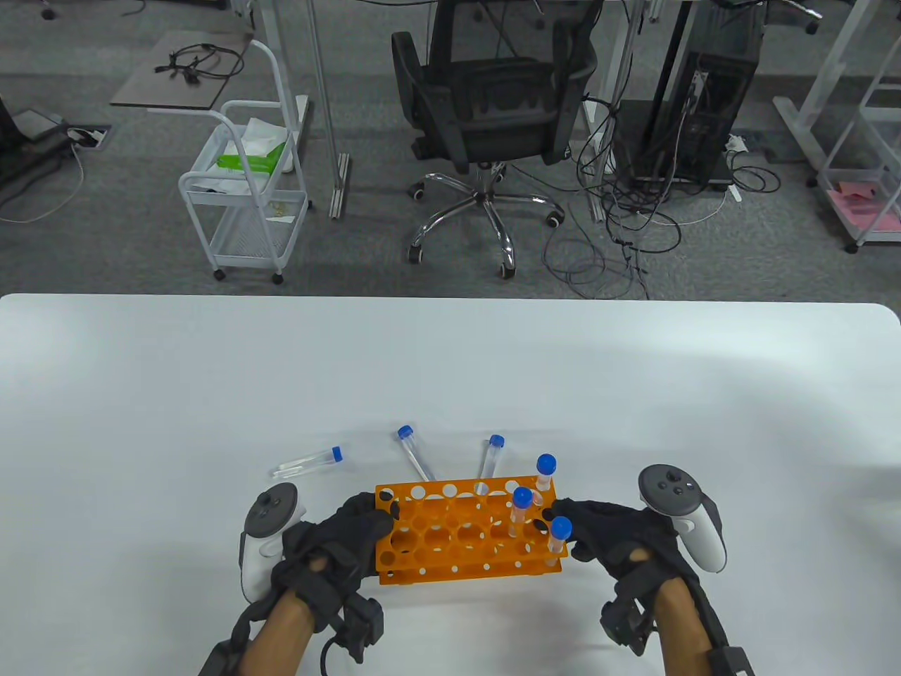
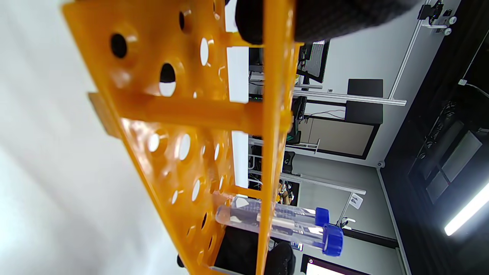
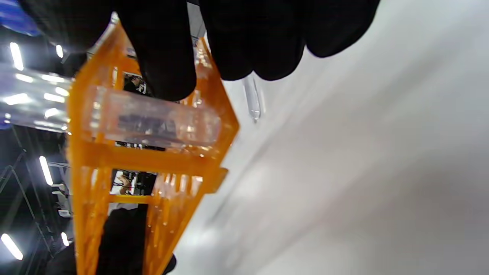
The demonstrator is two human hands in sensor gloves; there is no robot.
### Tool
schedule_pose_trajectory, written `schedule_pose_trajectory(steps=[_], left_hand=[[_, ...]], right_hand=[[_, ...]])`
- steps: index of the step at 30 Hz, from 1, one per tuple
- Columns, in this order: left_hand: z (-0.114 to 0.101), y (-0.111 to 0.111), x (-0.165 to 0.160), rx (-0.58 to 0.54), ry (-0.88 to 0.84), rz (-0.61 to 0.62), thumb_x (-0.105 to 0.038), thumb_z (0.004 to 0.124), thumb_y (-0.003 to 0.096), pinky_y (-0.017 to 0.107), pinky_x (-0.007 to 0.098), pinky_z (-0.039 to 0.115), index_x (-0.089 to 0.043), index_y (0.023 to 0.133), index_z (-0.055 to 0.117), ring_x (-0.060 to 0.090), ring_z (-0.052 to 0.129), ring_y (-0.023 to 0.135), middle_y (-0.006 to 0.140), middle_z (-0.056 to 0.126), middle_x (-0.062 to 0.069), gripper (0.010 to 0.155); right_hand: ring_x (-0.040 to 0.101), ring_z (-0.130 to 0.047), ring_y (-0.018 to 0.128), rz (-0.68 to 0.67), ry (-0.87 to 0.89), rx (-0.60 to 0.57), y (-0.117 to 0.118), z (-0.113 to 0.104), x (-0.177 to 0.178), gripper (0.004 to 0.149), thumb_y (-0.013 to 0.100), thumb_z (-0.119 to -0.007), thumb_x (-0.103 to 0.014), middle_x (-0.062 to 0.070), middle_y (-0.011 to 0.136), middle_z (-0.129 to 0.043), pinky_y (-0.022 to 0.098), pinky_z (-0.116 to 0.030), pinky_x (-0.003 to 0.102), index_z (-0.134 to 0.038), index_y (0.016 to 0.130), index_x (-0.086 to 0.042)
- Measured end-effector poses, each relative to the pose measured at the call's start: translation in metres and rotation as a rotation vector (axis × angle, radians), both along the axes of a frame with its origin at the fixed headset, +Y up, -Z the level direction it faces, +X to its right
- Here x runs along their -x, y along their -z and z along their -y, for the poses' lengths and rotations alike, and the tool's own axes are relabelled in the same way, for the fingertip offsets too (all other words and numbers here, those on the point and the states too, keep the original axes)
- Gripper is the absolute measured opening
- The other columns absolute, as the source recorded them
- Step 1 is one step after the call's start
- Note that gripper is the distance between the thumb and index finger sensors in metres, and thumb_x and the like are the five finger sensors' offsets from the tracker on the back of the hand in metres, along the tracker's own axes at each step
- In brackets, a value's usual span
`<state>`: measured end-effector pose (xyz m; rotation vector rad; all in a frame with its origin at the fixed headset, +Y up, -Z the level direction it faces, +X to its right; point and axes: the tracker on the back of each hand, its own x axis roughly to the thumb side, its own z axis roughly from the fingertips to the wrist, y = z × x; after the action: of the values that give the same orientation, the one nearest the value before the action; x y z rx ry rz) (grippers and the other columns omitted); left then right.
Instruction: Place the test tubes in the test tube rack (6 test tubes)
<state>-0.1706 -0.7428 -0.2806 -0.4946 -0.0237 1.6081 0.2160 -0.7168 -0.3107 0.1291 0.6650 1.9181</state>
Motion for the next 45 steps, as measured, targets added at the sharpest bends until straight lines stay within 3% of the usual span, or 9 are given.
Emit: schedule_pose_trajectory(steps=[6, 12, 19, 23, 29, 37, 45], left_hand=[[0.004, 0.002, -0.003, 0.015, -0.012, 0.017, -0.038, 0.068, 0.0476, 0.053, 0.051, 0.085, -0.012, 0.087, 0.059, 0.049, 0.078, 0.082, 0.111, 0.028, 0.024, 0.048], [0.006, 0.003, -0.007, 0.006, -0.022, 0.031, -0.038, 0.068, 0.0477, 0.054, 0.051, 0.085, -0.013, 0.088, 0.059, 0.049, 0.077, 0.083, 0.111, 0.027, 0.024, 0.048], [0.006, 0.006, -0.007, -0.005, -0.044, 0.024, -0.039, 0.07, 0.0471, 0.056, 0.054, 0.08, -0.014, 0.091, 0.059, 0.051, 0.074, 0.085, 0.111, 0.028, 0.023, 0.051], [-0.01, 0.009, -0.006, -0.054, -0.052, 0.029, -0.044, 0.07, 0.0482, 0.06, 0.059, 0.071, -0.012, 0.096, 0.056, 0.053, 0.064, 0.09, 0.112, 0.025, 0.024, 0.059], [-0.033, 0.018, 0.004, -0.157, 0.148, -0.046, -0.047, 0.071, 0.0474, 0.061, 0.054, 0.07, -0.01, 0.1, 0.055, 0.048, 0.064, 0.092, 0.111, 0.031, 0.026, 0.066], [-0.05, 0.037, 0.009, -0.229, 0.433, -0.024, -0.058, 0.074, 0.0452, 0.06, 0.054, 0.071, -0.02, 0.104, 0.056, 0.046, 0.068, 0.092, 0.113, 0.041, 0.021, 0.072], [-0.067, 0.076, 0.023, -0.27, 0.604, -0.034, -0.069, 0.073, 0.042, 0.063, 0.058, 0.067, -0.029, 0.106, 0.055, 0.045, 0.062, 0.097, 0.116, 0.042, 0.016, 0.078]], right_hand=[[0.035, -0.083, 0.093, 0.001, 0.001, 0.026, 0.0, 0.004, 0.001, 0.053, 0.047, -0.068, -0.066, 0.006, 0.107, -0.074, 0.066, -0.07, 0.055, -0.084, 0.088, -0.037], [0.021, -0.099, 0.075, 0.037, 0.046, 0.057, 0.001, 0.007, -0.002, 0.049, 0.047, -0.072, -0.065, 0.008, 0.103, -0.076, 0.056, -0.083, 0.046, -0.085, 0.086, -0.038], [0.026, -0.103, 0.066, 0.058, 0.078, 0.061, -0.001, 0.004, -0.003, 0.046, 0.045, -0.079, -0.062, 0.01, 0.1, -0.079, 0.048, -0.087, 0.046, -0.089, 0.081, -0.036], [0.027, -0.104, 0.065, 0.063, 0.107, 0.028, -0.002, -0.003, -0.006, 0.046, 0.044, -0.081, -0.061, 0.011, 0.1, -0.079, 0.047, -0.088, 0.046, -0.09, 0.08, -0.035], [0.029, -0.104, 0.063, 0.076, 0.101, -0.002, -0.007, -0.013, -0.01, 0.048, 0.043, -0.084, -0.06, 0.013, 0.098, -0.081, 0.044, -0.088, 0.047, -0.09, 0.08, -0.031], [0.029, -0.105, 0.062, 0.107, 0.099, 0.011, -0.005, -0.011, -0.018, 0.051, 0.042, -0.084, -0.06, 0.014, 0.098, -0.081, 0.043, -0.089, 0.048, -0.089, 0.081, -0.026], [0.03, -0.105, 0.062, 0.158, 0.097, 0.032, -0.002, -0.007, -0.035, 0.052, 0.043, -0.084, -0.06, 0.014, 0.098, -0.08, 0.043, -0.088, 0.048, -0.088, 0.081, -0.024]])
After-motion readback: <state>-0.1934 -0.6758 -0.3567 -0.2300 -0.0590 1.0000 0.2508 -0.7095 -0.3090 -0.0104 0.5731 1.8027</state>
